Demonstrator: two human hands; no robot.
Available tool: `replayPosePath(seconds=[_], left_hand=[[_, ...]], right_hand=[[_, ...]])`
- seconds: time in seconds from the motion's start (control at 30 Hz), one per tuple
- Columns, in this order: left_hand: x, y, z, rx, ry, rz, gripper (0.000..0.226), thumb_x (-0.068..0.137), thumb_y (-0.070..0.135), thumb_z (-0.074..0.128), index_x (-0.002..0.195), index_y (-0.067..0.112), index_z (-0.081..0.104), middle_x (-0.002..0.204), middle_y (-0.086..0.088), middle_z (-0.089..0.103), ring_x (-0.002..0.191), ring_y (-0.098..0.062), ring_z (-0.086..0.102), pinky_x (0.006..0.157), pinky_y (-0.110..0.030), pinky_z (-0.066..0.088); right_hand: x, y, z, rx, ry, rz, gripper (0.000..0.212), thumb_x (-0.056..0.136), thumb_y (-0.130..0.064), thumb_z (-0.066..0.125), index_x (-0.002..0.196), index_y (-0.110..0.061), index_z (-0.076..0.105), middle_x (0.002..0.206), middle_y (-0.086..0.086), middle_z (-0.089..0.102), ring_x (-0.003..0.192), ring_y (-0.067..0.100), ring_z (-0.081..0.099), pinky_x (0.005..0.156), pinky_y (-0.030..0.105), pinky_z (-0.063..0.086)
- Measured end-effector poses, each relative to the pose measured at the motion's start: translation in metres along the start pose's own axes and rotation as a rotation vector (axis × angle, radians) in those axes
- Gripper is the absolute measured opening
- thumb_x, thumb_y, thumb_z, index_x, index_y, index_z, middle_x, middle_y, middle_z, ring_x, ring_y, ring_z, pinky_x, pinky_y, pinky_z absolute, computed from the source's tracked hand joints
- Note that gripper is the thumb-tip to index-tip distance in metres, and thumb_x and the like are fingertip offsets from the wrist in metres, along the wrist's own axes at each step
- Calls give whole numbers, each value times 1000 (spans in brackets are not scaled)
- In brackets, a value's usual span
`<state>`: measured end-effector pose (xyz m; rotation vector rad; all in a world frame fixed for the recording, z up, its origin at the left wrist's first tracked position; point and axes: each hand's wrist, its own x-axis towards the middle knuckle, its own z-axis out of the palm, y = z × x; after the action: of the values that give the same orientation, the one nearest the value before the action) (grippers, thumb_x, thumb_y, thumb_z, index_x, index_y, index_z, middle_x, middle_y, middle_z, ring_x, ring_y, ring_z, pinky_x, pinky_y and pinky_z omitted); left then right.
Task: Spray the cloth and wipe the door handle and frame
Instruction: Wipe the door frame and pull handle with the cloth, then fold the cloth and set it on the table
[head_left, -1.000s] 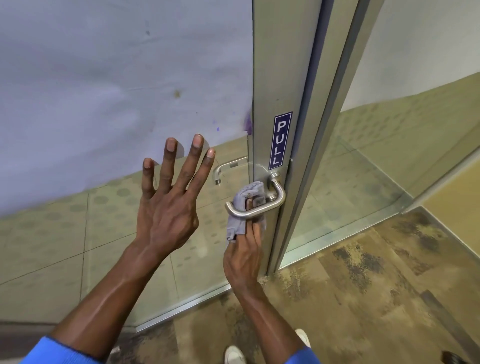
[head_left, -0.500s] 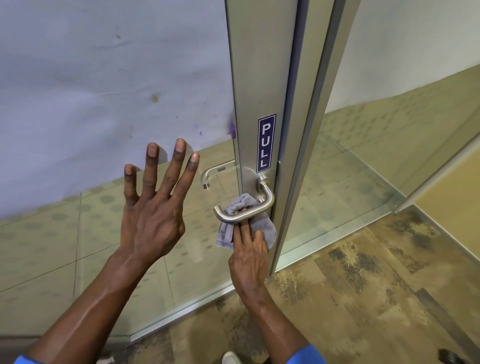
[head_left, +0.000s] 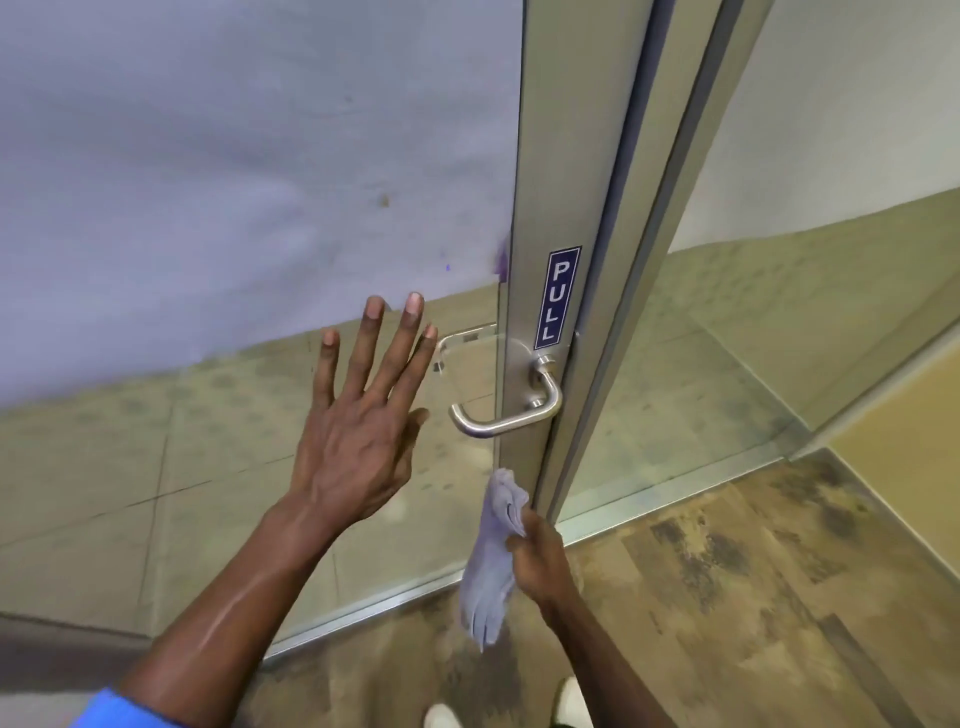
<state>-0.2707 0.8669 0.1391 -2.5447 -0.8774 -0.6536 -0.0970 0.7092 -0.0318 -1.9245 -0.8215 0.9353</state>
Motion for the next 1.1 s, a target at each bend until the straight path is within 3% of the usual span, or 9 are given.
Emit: replayPosePath(seconds=[0.1, 0.3, 0.43, 0.53, 0.7, 0.77, 0.9, 0.97, 1.1], left_hand=[[-22, 11, -1, -158, -75, -27, 86, 109, 41, 58, 182, 11, 23, 194, -12, -1, 180, -39, -5, 143, -64, 7], [-78, 65, -11, -819, -269, -283, 71, 104, 62, 61, 158, 17, 65, 182, 0, 45, 167, -21, 44, 132, -43, 39], [-92, 102, -17, -1465, -530, -723, 92, 84, 95, 67, 129, 15, 79, 125, 2, 85, 122, -12, 76, 109, -34, 59], [-97, 119, -11, -1861, -618, -1085, 86, 57, 81, 98, 92, 3, 87, 95, -10, 87, 87, -12, 81, 83, -25, 65], [-105, 126, -7, -1807, -674, -1101, 44, 74, 49, 93, 92, 10, 92, 96, -14, 89, 80, -16, 84, 69, -25, 64], [-104, 125, -7, -1775, -689, -1092, 42, 79, 47, 91, 103, 12, 92, 107, -17, 90, 93, -24, 88, 81, -36, 69], [-107, 133, -14, -1742, -782, -1046, 55, 72, 46, 94, 114, 11, 88, 118, -18, 89, 113, -40, 86, 95, -46, 69], [-109, 146, -23, -1710, -789, -1050, 65, 66, 39, 96, 125, 16, 81, 116, -12, 89, 108, -32, 87, 86, -38, 70], [-115, 182, -43, -1581, -742, -958, 105, 71, 20, 95, 158, 48, 44, 125, 1, 86, 117, -22, 84, 108, -52, 65]], right_hand=[[-35, -11, -29, 285, -88, 143, 37, 84, 5, 65, 92, -26, 83, 79, 4, 77, 73, 16, 68, 65, 36, 52], [-87, -43, -71, 721, -28, 213, 32, 76, 7, 77, 104, -6, 84, 105, 21, 82, 90, 30, 81, 77, 36, 66], [-107, -63, -82, 946, -19, 190, 48, 76, 11, 67, 124, 12, 65, 116, 36, 72, 102, 46, 72, 99, 59, 55], [-115, -69, -86, 1004, -36, 188, 52, 83, 13, 66, 134, 16, 58, 128, 43, 65, 115, 55, 63, 112, 72, 43], [-124, -59, -89, 798, 6, 108, 49, 85, -9, 85, 131, -1, 70, 124, 26, 76, 113, 45, 75, 93, 49, 65], [-132, -47, -90, 701, 57, 130, 65, 86, -14, 87, 145, -14, 60, 124, 17, 79, 114, 40, 77, 94, 51, 65], [-158, -22, -102, 479, 130, 122, 114, 74, -33, 101, 157, -61, 28, 131, -12, 77, 117, 13, 76, 93, 39, 66], [-170, -17, -114, 379, 80, 57, 110, 72, -40, 101, 156, -63, 34, 142, -30, 65, 125, 0, 68, 96, 31, 63], [-193, -3, -142, 136, 100, -5, 98, 70, -42, 100, 154, -48, 49, 150, -32, 56, 134, -5, 56, 103, 23, 56]])
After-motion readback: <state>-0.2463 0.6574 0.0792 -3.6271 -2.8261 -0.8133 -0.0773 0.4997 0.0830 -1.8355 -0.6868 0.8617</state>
